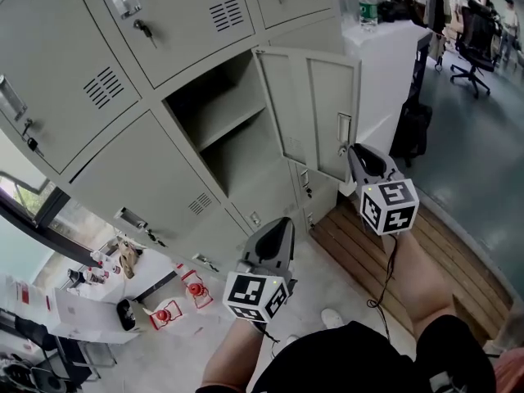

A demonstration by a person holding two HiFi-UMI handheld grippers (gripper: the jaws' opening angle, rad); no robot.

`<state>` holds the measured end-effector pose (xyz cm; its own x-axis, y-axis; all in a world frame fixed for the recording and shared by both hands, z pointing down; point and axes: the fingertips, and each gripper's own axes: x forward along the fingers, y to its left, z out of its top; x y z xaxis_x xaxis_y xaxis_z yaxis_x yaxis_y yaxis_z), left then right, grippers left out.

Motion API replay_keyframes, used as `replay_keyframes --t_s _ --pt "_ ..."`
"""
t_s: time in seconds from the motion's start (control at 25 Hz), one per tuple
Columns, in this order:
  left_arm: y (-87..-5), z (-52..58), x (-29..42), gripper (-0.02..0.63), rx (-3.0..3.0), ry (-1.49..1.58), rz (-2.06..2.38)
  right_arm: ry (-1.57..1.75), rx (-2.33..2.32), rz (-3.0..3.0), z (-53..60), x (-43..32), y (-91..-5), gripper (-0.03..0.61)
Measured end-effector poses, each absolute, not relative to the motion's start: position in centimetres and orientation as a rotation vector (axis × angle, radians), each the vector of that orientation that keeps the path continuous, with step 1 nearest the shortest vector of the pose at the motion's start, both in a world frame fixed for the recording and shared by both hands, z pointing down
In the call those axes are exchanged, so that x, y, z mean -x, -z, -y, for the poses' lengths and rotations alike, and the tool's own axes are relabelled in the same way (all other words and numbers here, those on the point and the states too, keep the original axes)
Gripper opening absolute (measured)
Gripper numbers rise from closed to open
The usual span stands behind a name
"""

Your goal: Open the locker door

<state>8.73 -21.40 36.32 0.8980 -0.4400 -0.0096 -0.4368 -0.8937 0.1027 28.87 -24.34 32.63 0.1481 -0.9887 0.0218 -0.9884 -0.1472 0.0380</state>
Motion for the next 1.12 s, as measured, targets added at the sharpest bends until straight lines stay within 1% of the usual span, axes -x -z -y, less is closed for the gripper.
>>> replay_keyframes --t_s 0.16,0.8,1.12 --pt "-36.0 20.9 -7.0 0.017 -2.964 0.064 0.693 0.010 -2.302 2.061 23.7 -25.5 -32.4 0.055" --pt "-38.0 20.0 4.2 0.017 -2.891 0.063 0.806 -0.044 -1.962 2.280 21.6 -7.1 -35.8 0.054" --pt "-39.4 19.7 7.7 0.017 -2.879 0.026 0.810 -0.121 -1.931 2.331 20.2 -2.0 -37.7 0.054"
